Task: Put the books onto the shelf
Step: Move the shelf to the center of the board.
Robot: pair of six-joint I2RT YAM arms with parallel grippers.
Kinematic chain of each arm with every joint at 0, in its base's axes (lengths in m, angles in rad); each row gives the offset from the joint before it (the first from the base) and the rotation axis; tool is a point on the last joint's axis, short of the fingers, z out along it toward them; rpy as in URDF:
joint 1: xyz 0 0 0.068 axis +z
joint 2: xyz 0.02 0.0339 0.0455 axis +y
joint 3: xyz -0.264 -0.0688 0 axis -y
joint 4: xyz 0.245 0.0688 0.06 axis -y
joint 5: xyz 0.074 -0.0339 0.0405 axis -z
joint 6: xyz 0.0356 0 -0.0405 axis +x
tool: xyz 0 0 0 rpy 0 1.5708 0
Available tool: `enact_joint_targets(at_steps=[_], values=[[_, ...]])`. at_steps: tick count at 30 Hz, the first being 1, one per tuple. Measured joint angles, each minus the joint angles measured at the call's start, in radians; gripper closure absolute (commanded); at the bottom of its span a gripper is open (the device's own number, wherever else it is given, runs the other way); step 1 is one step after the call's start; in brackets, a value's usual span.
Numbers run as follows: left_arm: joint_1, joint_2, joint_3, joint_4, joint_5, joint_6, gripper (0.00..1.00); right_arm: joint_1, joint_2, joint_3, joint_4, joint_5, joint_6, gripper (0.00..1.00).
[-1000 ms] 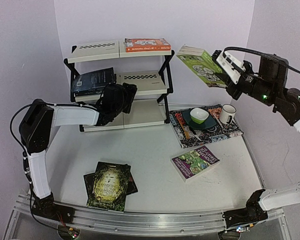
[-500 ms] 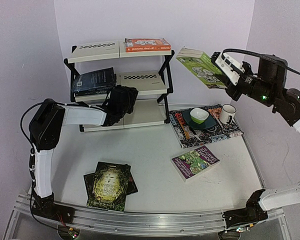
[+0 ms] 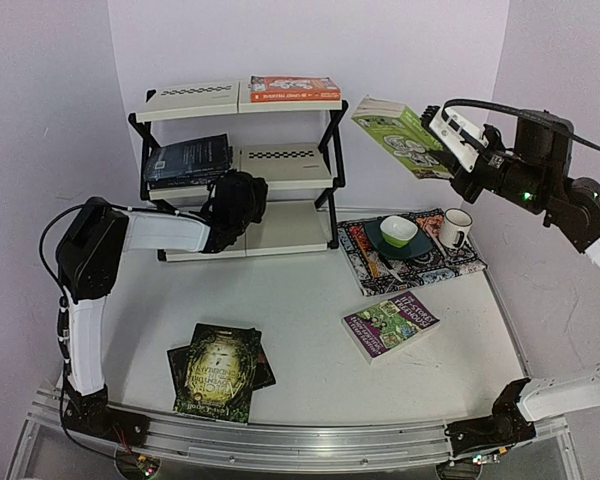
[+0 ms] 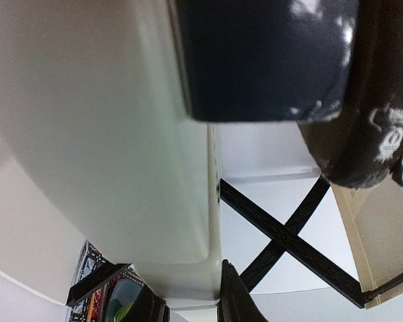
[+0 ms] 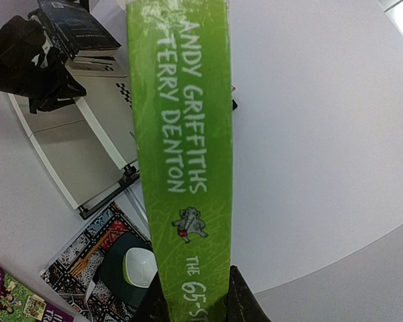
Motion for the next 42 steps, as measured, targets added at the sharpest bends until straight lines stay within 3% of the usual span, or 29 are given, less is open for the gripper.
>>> enact_joint_targets(at_steps=[16, 35, 38, 42], values=[[-0.042, -0.115, -0.172, 0.042, -0.042, -0.046, 0.88, 0.000, -0.001, 0.000, 0.000, -0.004, 0.000, 1.00], [-0.078, -0.205, -0.292, 0.055, -0.056, -0.065, 0.83, 0.000, -0.032, 0.042, -0.018, 0.092, -0.077, 1.00], [-0.083, -0.229, -0.320, 0.059, -0.054, -0.068, 0.75, 0.000, -0.027, 0.078, -0.018, 0.093, -0.089, 1.00], [-0.089, -0.243, -0.333, 0.033, -0.055, -0.037, 0.45, 0.000, 0.002, 0.145, -0.018, 0.086, -0.106, 1.00]])
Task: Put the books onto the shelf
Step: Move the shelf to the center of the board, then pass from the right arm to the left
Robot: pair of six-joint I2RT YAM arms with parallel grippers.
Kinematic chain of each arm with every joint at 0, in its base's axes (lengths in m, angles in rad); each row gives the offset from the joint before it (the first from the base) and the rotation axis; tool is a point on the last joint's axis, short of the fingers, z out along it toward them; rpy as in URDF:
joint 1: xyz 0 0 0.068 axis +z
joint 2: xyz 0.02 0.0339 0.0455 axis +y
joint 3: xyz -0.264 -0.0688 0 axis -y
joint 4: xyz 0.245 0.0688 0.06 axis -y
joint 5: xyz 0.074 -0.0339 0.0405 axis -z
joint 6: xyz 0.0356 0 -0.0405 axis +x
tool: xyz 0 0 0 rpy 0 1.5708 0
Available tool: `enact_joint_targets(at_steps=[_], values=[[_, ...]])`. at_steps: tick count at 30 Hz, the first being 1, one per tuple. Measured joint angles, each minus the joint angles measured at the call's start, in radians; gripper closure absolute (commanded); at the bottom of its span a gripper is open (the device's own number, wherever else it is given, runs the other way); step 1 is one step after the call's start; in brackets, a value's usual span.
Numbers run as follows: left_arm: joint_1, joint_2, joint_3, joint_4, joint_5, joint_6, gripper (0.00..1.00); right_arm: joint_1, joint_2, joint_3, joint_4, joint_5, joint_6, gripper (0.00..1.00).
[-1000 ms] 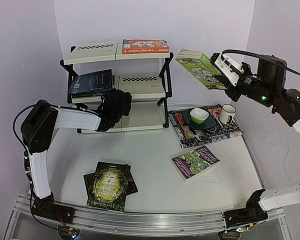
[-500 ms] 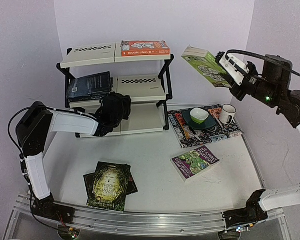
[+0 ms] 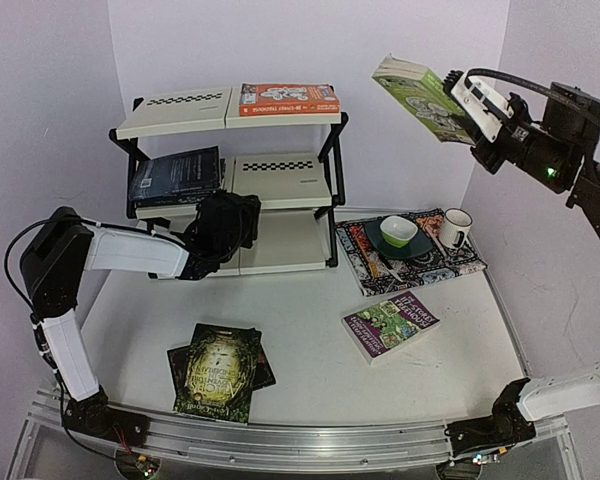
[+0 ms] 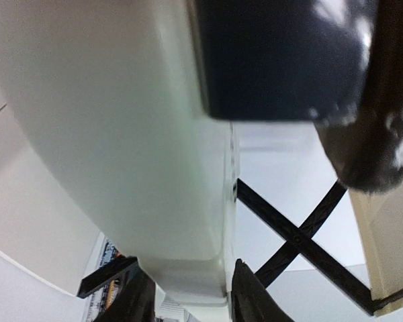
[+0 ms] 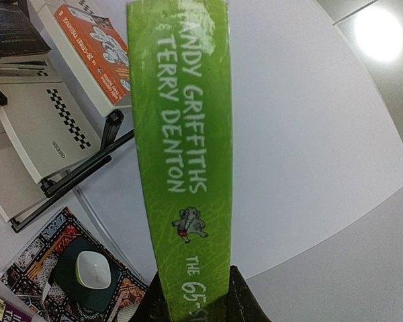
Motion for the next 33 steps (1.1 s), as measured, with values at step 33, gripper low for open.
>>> enact_joint_targets(at_steps=[33], values=[[-0.025, -0.784, -0.396, -0.490, 0.152, 0.336, 0.34, 0.008, 0.763, 0.820, 0.045, -0.091, -0.362, 1.00]])
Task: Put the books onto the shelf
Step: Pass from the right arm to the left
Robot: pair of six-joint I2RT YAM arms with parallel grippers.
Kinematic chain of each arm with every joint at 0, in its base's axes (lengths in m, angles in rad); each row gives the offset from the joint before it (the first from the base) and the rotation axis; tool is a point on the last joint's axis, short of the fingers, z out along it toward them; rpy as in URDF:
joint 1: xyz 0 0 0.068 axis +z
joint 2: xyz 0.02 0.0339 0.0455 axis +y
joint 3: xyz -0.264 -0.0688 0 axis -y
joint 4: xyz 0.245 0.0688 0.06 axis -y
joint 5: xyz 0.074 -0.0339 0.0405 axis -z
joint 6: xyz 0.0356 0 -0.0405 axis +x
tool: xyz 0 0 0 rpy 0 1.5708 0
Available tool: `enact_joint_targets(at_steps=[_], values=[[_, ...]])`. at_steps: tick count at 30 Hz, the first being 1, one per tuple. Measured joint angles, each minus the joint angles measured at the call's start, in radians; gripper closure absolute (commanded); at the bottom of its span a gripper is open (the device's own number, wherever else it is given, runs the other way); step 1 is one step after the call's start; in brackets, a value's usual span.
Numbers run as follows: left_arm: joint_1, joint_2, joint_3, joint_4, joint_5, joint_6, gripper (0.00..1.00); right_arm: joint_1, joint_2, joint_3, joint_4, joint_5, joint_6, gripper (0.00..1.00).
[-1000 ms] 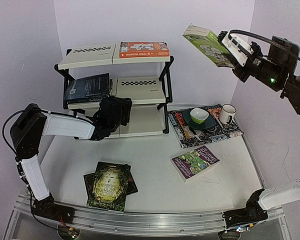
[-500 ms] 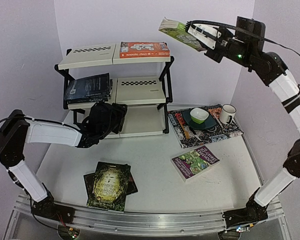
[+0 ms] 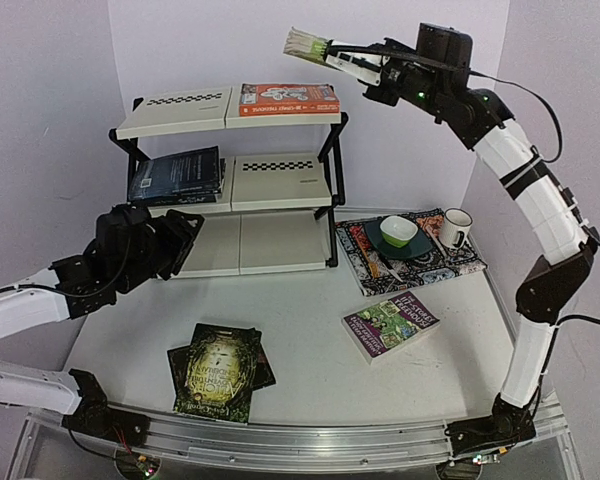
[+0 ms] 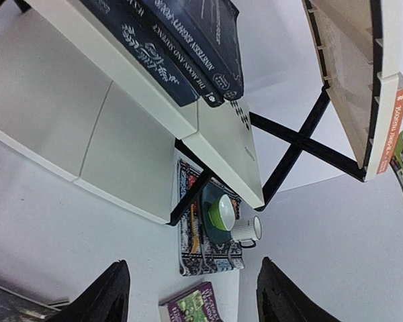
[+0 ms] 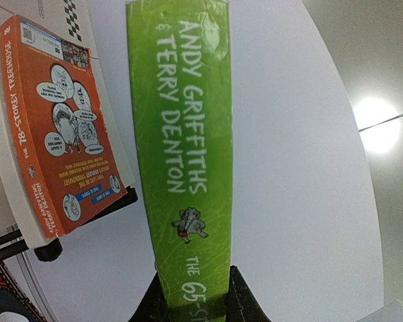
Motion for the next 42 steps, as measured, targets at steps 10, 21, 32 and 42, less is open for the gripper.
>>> enact_joint_targets(at_steps=[10, 21, 32, 42], values=[[0.000, -0.140, 0.246, -0.394, -0.009, 0.330, 0.33, 0.079, 0.242, 0.184, 0.067, 0.004, -0.164, 1.00], [0.000, -0.002, 0.639, -0.545, 0.063, 0.608, 0.23, 0.101, 0.277, 0.185, 0.093, 0.019, -0.269, 1.00], [0.075, 0.227, 0.971, -0.581, 0.237, 0.663, 0.08, 0.105, 0.278, 0.165, 0.130, 0.035, -0.326, 1.00], [0.208, 0.384, 1.066, -0.474, 0.492, 0.395, 0.00, 0.105, 0.278, 0.124, 0.145, 0.042, -0.340, 1.00]])
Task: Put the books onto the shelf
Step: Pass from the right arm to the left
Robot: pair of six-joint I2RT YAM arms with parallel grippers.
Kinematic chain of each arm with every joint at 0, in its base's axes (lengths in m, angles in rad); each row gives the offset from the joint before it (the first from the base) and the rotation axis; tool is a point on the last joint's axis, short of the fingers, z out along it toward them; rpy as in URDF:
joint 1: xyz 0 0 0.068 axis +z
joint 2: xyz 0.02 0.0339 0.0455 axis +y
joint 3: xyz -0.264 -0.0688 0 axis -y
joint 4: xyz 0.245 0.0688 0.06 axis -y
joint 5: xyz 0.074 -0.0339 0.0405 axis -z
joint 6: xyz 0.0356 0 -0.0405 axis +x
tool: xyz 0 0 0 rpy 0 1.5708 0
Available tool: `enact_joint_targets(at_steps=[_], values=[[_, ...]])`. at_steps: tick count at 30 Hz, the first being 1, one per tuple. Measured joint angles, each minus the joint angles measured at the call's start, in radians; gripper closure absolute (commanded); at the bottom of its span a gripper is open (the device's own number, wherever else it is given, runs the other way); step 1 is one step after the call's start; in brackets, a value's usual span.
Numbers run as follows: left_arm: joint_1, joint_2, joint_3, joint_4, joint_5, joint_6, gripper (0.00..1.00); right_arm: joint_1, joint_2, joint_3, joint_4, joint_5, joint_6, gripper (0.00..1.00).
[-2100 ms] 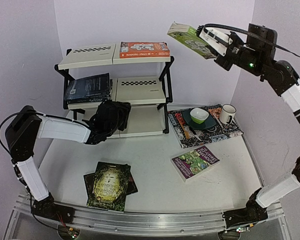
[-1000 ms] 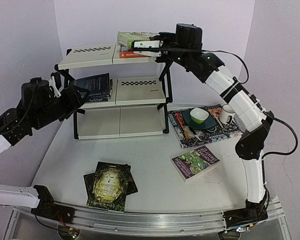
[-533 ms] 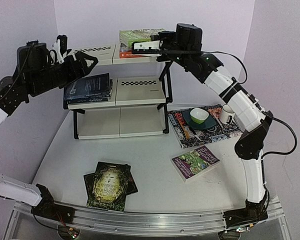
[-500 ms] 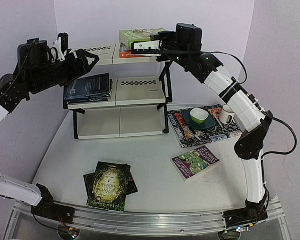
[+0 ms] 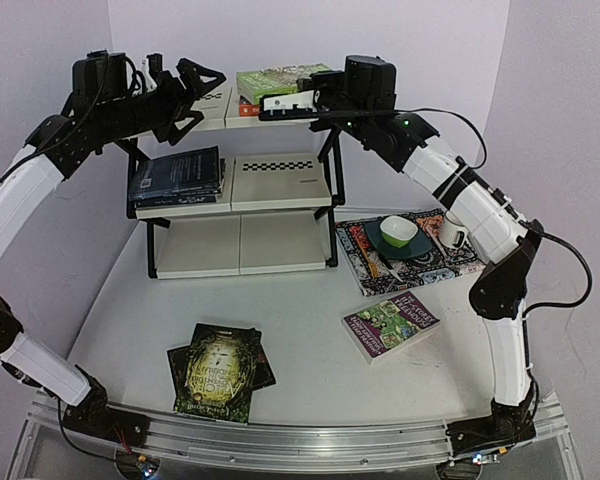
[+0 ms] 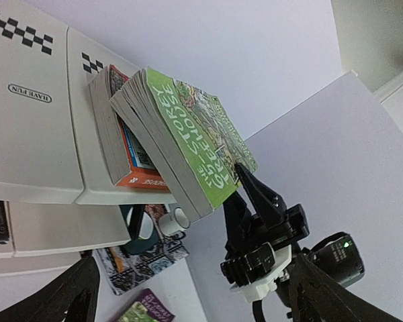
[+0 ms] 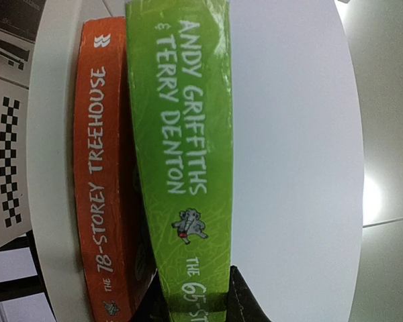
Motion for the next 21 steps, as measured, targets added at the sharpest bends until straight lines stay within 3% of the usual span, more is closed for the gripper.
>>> enact_joint_targets(at_steps=[10, 21], values=[[0.055, 0.085, 0.000, 0.129, 0.147, -0.353, 0.08, 0.000, 0.000, -0.018, 0.016, 0.000, -0.001, 1.00], [0.055, 0.225, 0.058, 0.208, 0.239, -0.490, 0.24, 0.000, 0.000, -0.047, 0.039, 0.000, 0.000, 1.00]])
